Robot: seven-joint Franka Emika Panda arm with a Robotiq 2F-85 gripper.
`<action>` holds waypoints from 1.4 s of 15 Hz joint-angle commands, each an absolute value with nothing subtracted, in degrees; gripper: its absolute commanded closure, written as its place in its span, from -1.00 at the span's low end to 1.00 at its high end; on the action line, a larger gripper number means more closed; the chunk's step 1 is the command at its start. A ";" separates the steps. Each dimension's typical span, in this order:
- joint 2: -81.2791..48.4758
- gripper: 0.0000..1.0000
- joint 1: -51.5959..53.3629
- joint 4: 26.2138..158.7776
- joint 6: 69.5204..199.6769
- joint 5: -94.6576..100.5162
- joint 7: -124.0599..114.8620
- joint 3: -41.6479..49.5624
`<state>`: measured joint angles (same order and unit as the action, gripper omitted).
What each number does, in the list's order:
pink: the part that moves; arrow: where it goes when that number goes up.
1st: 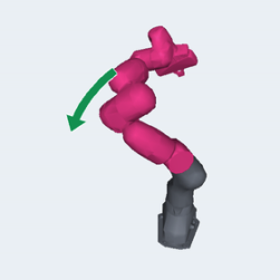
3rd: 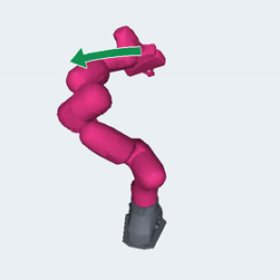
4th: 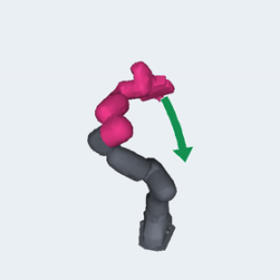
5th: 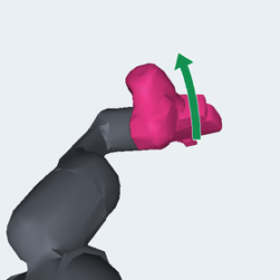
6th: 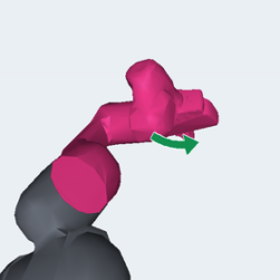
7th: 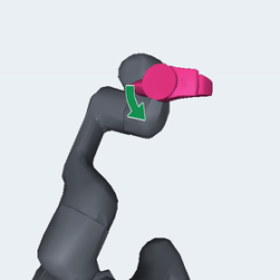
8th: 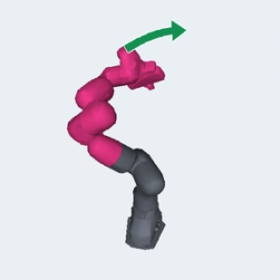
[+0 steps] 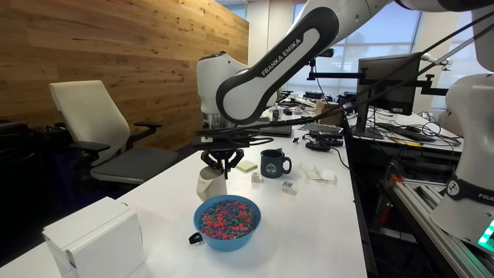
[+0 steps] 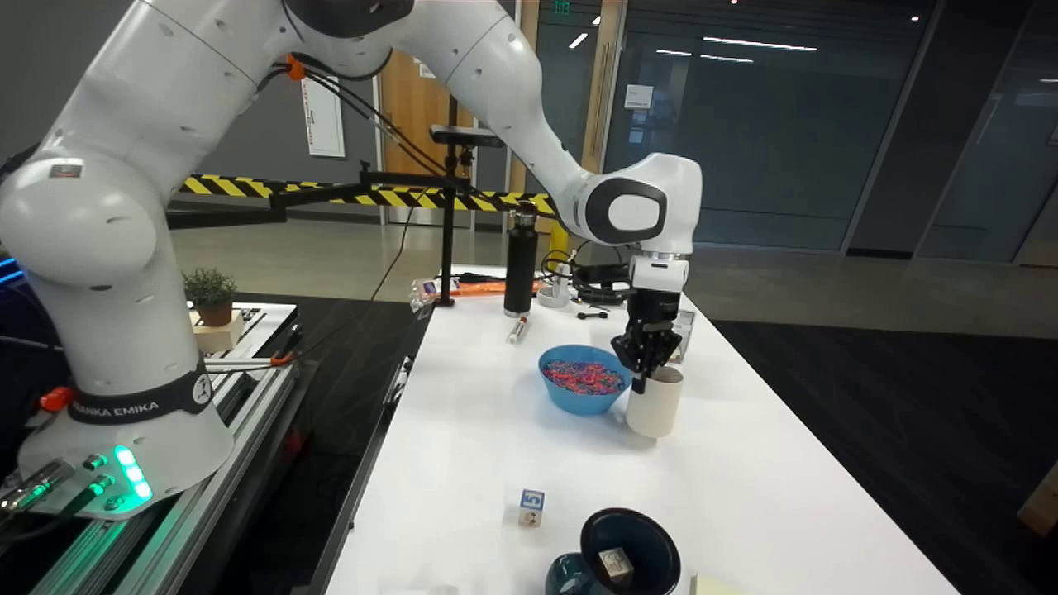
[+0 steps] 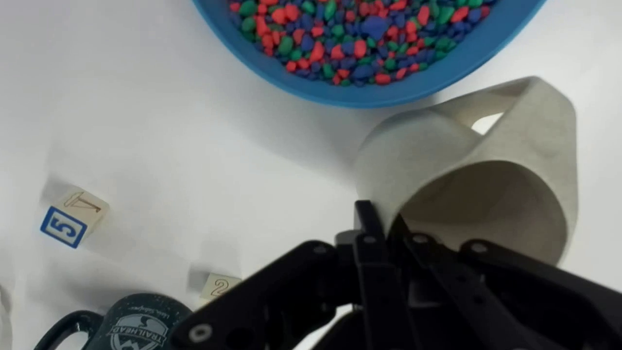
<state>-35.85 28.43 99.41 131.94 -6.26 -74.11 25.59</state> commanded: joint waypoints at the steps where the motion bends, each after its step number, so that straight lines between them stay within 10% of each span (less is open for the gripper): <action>1: -34.11 0.97 20.93 98.56 132.04 -3.61 -79.31 17.53; 21: -35.63 0.89 13.37 97.70 132.41 -2.48 -81.24 9.14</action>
